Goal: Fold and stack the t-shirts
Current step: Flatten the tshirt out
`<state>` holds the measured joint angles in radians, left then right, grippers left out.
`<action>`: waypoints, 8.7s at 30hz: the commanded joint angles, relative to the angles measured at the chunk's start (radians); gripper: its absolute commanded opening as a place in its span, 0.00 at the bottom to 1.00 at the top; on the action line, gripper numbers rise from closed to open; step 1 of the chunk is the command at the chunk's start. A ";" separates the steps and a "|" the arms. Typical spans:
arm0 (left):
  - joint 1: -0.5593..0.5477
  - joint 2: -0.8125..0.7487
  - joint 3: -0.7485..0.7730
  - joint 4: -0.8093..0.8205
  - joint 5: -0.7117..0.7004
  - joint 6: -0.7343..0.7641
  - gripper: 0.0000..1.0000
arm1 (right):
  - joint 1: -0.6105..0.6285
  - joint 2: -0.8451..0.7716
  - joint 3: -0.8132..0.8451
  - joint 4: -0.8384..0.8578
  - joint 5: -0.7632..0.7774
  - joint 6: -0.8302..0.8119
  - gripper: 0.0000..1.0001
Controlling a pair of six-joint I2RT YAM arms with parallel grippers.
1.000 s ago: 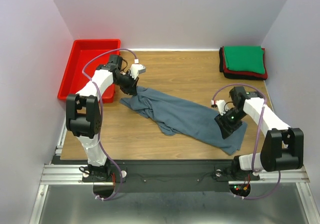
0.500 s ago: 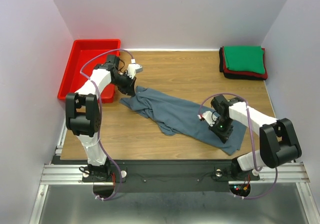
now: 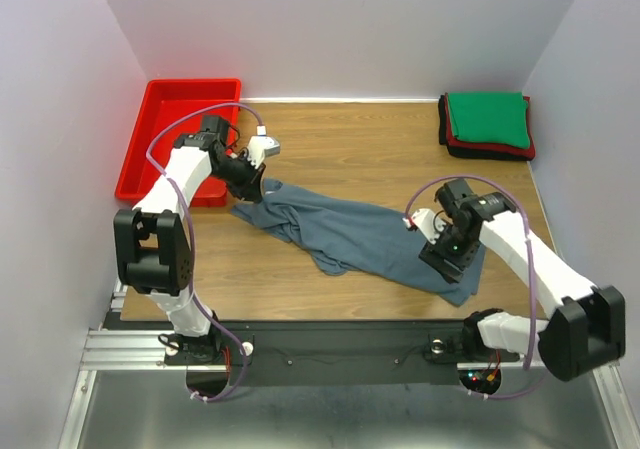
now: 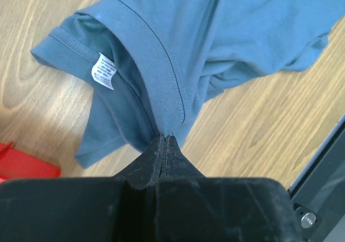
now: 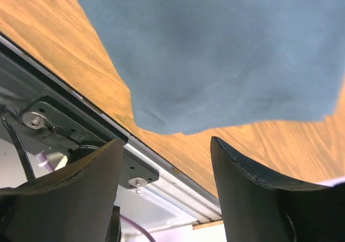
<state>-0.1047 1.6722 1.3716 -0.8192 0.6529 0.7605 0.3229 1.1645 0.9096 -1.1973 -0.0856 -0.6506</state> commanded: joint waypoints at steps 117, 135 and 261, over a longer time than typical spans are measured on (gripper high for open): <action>0.092 0.315 0.492 0.025 -0.030 -0.224 0.56 | -0.346 0.703 0.713 0.119 -0.135 -0.149 0.65; 0.089 0.133 0.259 0.015 0.139 -0.173 0.51 | -0.340 0.554 0.364 0.154 -0.040 -0.236 0.25; 0.082 0.129 0.196 -0.075 0.068 -0.073 0.51 | -0.242 0.552 0.284 0.386 0.053 -0.406 0.18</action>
<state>-0.0200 1.8614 1.5642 -0.8719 0.7052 0.6685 0.0738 1.7634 1.1488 -0.8288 -0.0444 -1.0679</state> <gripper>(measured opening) 0.512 0.213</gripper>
